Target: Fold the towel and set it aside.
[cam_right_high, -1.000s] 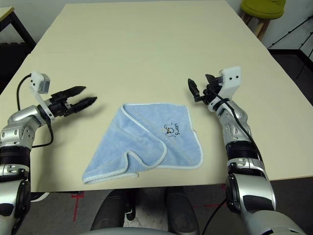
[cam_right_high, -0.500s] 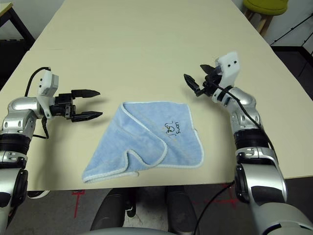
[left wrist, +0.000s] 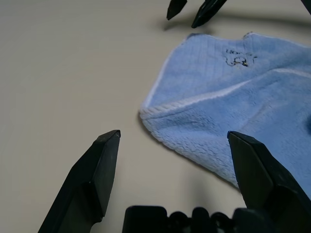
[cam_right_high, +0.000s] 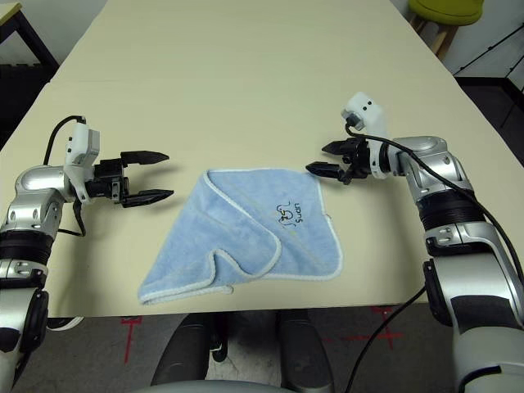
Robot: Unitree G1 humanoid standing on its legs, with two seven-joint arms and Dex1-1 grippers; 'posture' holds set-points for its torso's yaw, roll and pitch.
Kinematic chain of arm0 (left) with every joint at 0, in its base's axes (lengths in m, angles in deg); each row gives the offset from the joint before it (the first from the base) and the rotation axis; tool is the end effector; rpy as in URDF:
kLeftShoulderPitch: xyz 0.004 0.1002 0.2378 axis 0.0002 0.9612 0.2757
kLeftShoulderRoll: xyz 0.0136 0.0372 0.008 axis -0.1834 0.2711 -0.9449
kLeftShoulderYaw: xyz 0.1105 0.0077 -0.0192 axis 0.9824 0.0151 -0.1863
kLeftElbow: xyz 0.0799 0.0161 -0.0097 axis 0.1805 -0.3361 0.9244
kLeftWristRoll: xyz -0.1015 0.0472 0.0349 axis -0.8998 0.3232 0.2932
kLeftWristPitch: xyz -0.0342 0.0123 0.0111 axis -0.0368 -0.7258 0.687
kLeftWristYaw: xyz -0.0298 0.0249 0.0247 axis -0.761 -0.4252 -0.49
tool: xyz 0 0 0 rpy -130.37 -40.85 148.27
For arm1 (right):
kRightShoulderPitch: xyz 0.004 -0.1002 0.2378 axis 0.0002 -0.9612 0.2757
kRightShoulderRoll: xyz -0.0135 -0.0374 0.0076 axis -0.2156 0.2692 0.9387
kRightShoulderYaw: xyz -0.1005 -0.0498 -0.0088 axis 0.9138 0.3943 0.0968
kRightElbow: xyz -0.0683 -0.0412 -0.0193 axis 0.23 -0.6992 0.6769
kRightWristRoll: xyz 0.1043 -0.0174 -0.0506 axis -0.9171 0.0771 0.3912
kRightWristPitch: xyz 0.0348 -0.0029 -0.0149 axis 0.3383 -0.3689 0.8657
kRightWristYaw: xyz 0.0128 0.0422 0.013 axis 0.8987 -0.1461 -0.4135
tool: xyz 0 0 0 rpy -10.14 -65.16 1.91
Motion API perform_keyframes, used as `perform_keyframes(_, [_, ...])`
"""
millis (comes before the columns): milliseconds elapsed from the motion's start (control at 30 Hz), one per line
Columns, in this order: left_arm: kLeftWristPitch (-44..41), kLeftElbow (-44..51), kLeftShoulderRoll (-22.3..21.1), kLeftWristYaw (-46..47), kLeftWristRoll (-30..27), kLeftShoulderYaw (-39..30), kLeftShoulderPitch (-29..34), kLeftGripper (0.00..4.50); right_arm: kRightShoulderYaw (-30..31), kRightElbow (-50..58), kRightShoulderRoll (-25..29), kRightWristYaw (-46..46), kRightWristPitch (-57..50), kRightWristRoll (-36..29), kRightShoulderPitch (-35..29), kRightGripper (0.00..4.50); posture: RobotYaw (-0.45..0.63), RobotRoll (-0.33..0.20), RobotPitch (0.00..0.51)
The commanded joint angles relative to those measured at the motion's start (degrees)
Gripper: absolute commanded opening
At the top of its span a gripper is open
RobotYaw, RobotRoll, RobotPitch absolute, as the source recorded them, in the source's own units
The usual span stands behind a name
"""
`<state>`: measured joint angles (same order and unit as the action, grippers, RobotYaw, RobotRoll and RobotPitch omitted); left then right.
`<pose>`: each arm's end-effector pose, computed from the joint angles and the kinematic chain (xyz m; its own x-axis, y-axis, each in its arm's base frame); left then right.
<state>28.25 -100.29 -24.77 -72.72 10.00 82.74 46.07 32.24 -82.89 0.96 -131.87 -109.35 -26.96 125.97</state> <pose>0.3142 0.3045 0.1534 0.3524 -0.9143 -0.1997 0.9208 0.3005 0.2487 0.3532 -0.2588 0.1900 0.5563 0.6500 -0.5177 -0.8108 0.5610 -0.1668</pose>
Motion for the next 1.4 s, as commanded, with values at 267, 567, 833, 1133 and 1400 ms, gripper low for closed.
perform_keyframes(267, [-3.27, 3.83, -0.69, -0.46, -0.43, 0.34, 1.79, 4.46, 4.48, 6.15, -0.93, 1.77, -0.64, 4.88, -3.35, 4.48, -0.02, 0.0, 0.184])
perform_keyframes(567, [-4.22, 3.35, -0.42, -1.0, -0.21, 0.67, 0.65, 4.46, 5.69, 2.97, -2.73, 5.44, -0.8, 8.0, -3.35, 4.48, -0.02, 0.0, 0.187])
perform_keyframes(833, [-4.79, 3.07, -0.43, -1.25, -0.15, 0.77, 0.06, 4.5, 6.85, 0.97, -3.36, 4.15, 0.14, 9.01, -1.82, 2.57, -0.02, 0.0, 0.185])
perform_keyframes(1133, [-6.86, 3.41, -0.29, -0.91, -0.31, 0.65, -0.28, 4.5, 4.63, -2.94, -3.78, 5.34, 0.82, 7.69, 2.13, 0.05, -0.02, 0.0, 0.183])
perform_keyframes(1400, [-12.41, 4.84, 1.77, 8.44, -1.23, -1.87, -0.64, 4.5, -6.28, -5.89, -8.78, 11.92, 10.36, 0.1, 5.05, 0.05, -0.02, 0.0, 0.184])
